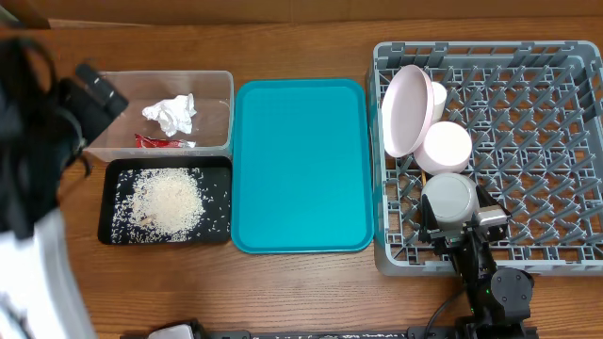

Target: Sort waste into correct bins and load items into the dishwasher

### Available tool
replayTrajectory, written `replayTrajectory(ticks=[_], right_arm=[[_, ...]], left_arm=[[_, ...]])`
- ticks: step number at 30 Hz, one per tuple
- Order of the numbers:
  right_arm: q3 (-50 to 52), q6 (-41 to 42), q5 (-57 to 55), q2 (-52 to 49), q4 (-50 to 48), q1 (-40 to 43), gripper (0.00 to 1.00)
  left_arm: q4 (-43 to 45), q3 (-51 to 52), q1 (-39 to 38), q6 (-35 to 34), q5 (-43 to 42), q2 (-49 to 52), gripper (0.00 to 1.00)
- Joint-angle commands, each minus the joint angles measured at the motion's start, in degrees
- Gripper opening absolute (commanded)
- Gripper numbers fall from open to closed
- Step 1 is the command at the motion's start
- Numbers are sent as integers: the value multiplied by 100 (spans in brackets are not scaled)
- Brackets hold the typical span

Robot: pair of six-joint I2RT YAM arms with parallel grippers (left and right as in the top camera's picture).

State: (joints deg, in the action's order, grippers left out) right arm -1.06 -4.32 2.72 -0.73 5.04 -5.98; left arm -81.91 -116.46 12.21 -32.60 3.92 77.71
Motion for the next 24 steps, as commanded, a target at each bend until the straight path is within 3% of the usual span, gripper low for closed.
replayTrajectory(ticks=[1,6,17,24], right_arm=[[61,-20,-13,57,-37,22,100],[61,-20,-13,57,-37,22,100],[61,-17,-13,57,-37,22,100],[61,-20,-13,57,-37,22,100]], left_arm=[[-17,-24,-192,70,57,-466,100],[-15,358,-713,70,55,-1338,100],[-37,3128,-826,-140,55,-3840,100],[1062,5088,-826,-461,101,-5324,100]])
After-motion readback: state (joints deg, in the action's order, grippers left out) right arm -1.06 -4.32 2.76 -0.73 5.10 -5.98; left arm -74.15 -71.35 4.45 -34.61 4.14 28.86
